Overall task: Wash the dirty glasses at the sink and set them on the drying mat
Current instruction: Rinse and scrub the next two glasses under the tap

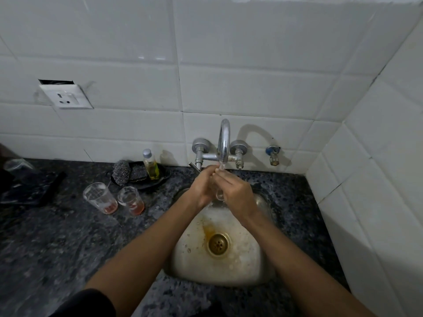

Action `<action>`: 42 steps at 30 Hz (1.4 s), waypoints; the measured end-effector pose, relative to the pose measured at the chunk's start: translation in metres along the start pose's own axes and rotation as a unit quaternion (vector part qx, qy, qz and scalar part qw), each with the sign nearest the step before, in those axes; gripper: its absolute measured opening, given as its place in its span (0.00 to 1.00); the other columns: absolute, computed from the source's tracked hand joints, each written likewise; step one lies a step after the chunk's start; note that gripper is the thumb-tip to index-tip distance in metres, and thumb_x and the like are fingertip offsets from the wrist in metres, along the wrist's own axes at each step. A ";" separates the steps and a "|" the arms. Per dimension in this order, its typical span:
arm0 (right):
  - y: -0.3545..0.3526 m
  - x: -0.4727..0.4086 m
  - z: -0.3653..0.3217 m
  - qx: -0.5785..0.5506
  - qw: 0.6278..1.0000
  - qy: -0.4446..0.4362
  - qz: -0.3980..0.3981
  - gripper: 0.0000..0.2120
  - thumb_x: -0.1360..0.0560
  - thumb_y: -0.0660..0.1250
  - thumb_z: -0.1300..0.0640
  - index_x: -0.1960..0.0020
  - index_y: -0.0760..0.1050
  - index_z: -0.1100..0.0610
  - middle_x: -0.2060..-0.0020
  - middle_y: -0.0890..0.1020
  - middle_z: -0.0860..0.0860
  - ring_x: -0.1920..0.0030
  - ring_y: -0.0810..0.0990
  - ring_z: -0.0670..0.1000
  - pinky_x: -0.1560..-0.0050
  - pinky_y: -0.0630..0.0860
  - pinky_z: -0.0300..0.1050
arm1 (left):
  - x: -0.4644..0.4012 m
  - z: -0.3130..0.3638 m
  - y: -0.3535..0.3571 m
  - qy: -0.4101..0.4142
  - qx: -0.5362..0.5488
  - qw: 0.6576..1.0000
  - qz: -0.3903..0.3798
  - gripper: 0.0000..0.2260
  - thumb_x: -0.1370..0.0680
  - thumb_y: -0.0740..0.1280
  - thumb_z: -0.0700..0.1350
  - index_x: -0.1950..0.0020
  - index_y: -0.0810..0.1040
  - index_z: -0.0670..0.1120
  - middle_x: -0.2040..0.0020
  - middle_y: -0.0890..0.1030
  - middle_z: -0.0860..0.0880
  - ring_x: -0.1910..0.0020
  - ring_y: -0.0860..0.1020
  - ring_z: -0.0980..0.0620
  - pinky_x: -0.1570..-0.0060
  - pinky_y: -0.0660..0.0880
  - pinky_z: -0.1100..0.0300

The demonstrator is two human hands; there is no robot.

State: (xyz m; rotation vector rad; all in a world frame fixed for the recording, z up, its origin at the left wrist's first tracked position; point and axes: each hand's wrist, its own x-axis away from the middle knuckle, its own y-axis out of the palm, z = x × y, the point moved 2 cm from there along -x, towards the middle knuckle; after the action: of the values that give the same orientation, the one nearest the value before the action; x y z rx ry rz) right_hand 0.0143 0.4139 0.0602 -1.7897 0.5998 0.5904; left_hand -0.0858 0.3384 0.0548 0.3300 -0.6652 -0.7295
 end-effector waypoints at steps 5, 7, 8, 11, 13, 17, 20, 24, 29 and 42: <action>-0.004 -0.007 -0.004 -0.039 0.989 0.135 0.039 0.17 0.23 0.71 0.68 0.36 0.83 0.61 0.46 0.87 0.57 0.51 0.88 0.55 0.51 0.86 0.51 | 0.001 0.003 -0.004 0.018 0.064 0.998 0.008 0.15 0.16 0.62 0.51 0.58 0.80 0.46 0.61 0.79 0.48 0.62 0.78 0.50 0.57 0.75 0.53; -0.006 -0.006 -0.008 0.003 1.000 0.015 0.008 0.19 0.25 0.71 0.69 0.35 0.82 0.64 0.41 0.86 0.60 0.43 0.86 0.57 0.41 0.84 0.51 | 0.003 0.002 0.000 0.003 0.061 0.998 -0.011 0.20 0.15 0.61 0.56 0.62 0.80 0.47 0.63 0.78 0.49 0.63 0.78 0.51 0.59 0.73 0.55; -0.007 -0.006 -0.006 0.011 1.000 -0.014 0.005 0.19 0.26 0.71 0.70 0.35 0.82 0.64 0.40 0.85 0.60 0.41 0.86 0.57 0.39 0.83 0.52 | 0.004 0.000 0.003 -0.005 0.046 0.999 -0.014 0.21 0.16 0.62 0.59 0.62 0.80 0.48 0.64 0.78 0.50 0.63 0.78 0.52 0.59 0.73 0.55; -0.006 -0.010 -0.002 -0.039 0.992 0.113 0.046 0.16 0.24 0.71 0.70 0.38 0.84 0.62 0.47 0.88 0.58 0.49 0.88 0.54 0.47 0.85 0.50 | 0.002 -0.002 0.006 -0.009 0.049 0.999 -0.021 0.22 0.15 0.62 0.59 0.60 0.83 0.47 0.64 0.80 0.48 0.64 0.80 0.51 0.62 0.76 0.56; -0.006 -0.014 -0.005 -0.053 0.985 0.152 0.063 0.14 0.22 0.68 0.67 0.38 0.84 0.61 0.50 0.88 0.57 0.54 0.88 0.54 0.52 0.85 0.49 | 0.003 -0.001 0.003 0.008 0.090 0.996 -0.021 0.23 0.14 0.59 0.56 0.59 0.83 0.45 0.61 0.81 0.46 0.62 0.81 0.50 0.57 0.77 0.55; -0.011 -0.012 -0.006 0.026 0.999 -0.040 0.024 0.17 0.27 0.75 0.69 0.39 0.83 0.65 0.45 0.87 0.61 0.46 0.87 0.57 0.39 0.83 0.48 | 0.009 0.005 0.007 -0.009 0.063 0.998 -0.019 0.26 0.13 0.58 0.57 0.65 0.81 0.47 0.68 0.79 0.51 0.68 0.79 0.54 0.64 0.76 0.59; -0.004 -0.007 -0.003 -0.001 0.999 0.023 0.030 0.17 0.27 0.76 0.70 0.39 0.84 0.63 0.43 0.87 0.59 0.43 0.87 0.56 0.39 0.83 0.51 | 0.009 0.007 0.012 -0.015 0.015 1.000 0.008 0.21 0.14 0.61 0.52 0.65 0.79 0.47 0.70 0.78 0.51 0.71 0.78 0.54 0.70 0.75 0.62; -0.009 -0.009 -0.009 -0.055 0.988 0.134 0.060 0.15 0.23 0.71 0.67 0.37 0.83 0.61 0.48 0.88 0.57 0.51 0.88 0.54 0.49 0.86 0.49 | 0.008 0.005 0.003 0.013 0.070 0.997 0.024 0.20 0.15 0.61 0.53 0.64 0.78 0.47 0.67 0.76 0.50 0.67 0.76 0.51 0.62 0.73 0.55; -0.009 -0.002 0.001 -0.013 0.999 0.022 0.023 0.20 0.26 0.74 0.72 0.35 0.82 0.63 0.41 0.86 0.60 0.41 0.86 0.56 0.40 0.83 0.52 | 0.010 0.006 0.009 -0.010 -0.021 1.000 0.008 0.24 0.14 0.59 0.60 0.63 0.81 0.49 0.64 0.79 0.50 0.64 0.79 0.52 0.60 0.74 0.55; -0.007 -0.010 -0.009 -0.063 0.983 0.165 0.056 0.20 0.25 0.70 0.73 0.35 0.82 0.61 0.46 0.87 0.57 0.50 0.88 0.54 0.48 0.85 0.48 | 0.001 0.004 0.006 -0.008 0.027 1.000 0.011 0.18 0.15 0.61 0.49 0.62 0.81 0.47 0.67 0.76 0.50 0.68 0.76 0.53 0.67 0.72 0.60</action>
State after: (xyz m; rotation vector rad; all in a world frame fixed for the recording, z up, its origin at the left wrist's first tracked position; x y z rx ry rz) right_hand 0.0119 0.4086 0.0740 -2.0016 0.9122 0.4156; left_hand -0.0843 0.3419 0.0613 0.3665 -0.7032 -0.6943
